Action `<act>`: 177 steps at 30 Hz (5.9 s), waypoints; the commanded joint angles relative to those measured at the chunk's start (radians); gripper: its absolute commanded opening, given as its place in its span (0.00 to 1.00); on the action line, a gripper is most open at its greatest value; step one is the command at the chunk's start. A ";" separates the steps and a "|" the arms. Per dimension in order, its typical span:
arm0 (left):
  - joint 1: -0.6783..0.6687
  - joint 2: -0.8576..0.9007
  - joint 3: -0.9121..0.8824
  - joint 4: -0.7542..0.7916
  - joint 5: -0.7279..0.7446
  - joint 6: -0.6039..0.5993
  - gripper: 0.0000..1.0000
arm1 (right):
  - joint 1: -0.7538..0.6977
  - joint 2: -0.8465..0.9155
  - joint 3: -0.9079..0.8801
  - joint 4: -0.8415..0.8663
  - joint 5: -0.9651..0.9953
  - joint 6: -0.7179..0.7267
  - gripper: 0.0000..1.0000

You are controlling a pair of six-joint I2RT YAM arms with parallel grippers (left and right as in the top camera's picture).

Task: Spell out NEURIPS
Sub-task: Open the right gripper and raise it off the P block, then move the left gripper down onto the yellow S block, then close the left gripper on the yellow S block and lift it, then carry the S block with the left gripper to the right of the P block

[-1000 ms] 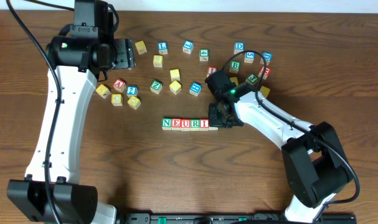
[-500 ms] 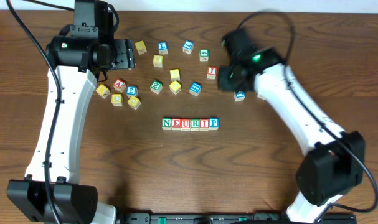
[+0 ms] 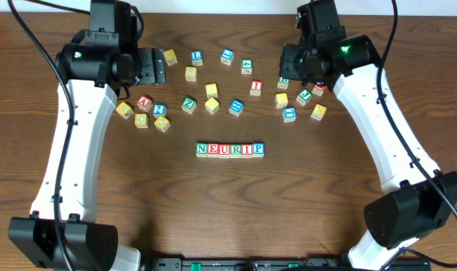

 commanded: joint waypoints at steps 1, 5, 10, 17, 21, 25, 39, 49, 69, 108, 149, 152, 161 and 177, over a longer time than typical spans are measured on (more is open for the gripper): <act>0.004 0.004 -0.015 -0.006 -0.003 -0.002 0.92 | -0.011 -0.013 0.019 -0.001 0.006 -0.013 0.34; 0.004 0.004 -0.015 -0.006 -0.003 -0.002 0.92 | -0.011 0.002 0.019 -0.001 0.006 -0.013 0.38; 0.004 0.004 -0.015 -0.006 -0.003 -0.002 0.93 | -0.011 0.032 0.019 -0.003 0.005 -0.013 0.41; -0.025 0.034 -0.015 -0.002 -0.002 -0.002 0.92 | -0.010 0.049 0.019 -0.004 0.006 -0.013 0.43; -0.060 0.083 -0.015 0.012 -0.002 -0.003 0.92 | -0.011 0.049 0.018 -0.004 0.006 -0.013 0.45; -0.092 0.130 -0.015 0.052 -0.002 -0.041 0.92 | -0.012 0.050 0.019 -0.006 0.006 -0.014 0.47; -0.205 0.391 0.116 0.153 -0.002 -0.183 0.92 | -0.060 0.050 0.018 -0.066 0.027 -0.021 0.51; -0.264 0.531 0.146 0.258 -0.002 -0.283 0.80 | -0.078 0.050 0.018 -0.133 0.028 -0.027 0.52; -0.289 0.657 0.133 0.306 -0.091 -0.275 0.63 | -0.077 0.050 0.018 -0.154 0.032 -0.039 0.53; -0.295 0.657 0.067 0.309 -0.089 -0.275 0.39 | -0.077 0.050 0.018 -0.167 0.051 -0.039 0.56; -0.703 0.488 0.079 0.153 -0.021 -0.523 0.32 | -0.307 0.050 0.019 -0.145 0.027 -0.040 0.62; -0.728 0.517 0.078 0.168 -0.020 -0.545 0.33 | -0.307 0.050 0.019 -0.151 0.027 -0.040 0.62; -0.750 0.554 0.070 0.196 -0.020 -0.618 0.33 | -0.301 0.050 0.019 -0.158 0.027 -0.039 0.63; -0.742 0.579 0.082 0.212 -0.001 -0.616 0.43 | -0.301 0.050 0.019 -0.171 0.027 -0.058 0.62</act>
